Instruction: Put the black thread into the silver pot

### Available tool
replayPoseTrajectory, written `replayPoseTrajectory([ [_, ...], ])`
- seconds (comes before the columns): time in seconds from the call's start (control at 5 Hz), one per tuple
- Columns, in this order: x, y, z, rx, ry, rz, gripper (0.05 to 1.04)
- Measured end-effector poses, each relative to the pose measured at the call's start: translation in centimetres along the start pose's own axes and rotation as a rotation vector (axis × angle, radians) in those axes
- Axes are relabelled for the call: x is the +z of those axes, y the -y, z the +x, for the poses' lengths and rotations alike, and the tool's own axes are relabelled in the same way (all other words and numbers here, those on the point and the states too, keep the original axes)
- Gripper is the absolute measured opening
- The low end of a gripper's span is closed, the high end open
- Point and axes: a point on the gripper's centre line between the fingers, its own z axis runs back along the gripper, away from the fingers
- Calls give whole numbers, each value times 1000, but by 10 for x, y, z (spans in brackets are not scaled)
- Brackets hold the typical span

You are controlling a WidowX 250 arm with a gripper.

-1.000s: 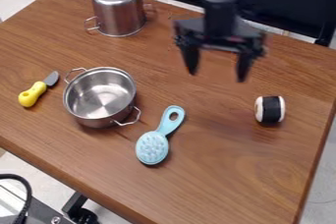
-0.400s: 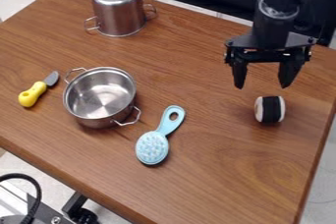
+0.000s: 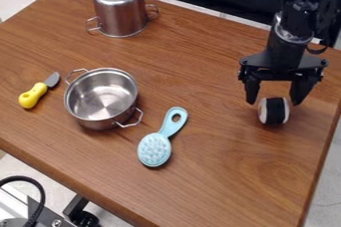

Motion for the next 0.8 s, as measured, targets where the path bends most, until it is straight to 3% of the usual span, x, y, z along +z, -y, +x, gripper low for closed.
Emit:
replayPoseTrajectory([
  [0.2, -5, 3, -1, 20, 3, -27, 999],
  [0.4, -17, 1, -6, -4, -17, 5, 969],
  [0.6, -17, 4, -7, -27, 4, 4, 709],
  [0.8, -20, 4, -9, -33, 19, 6, 526],
])
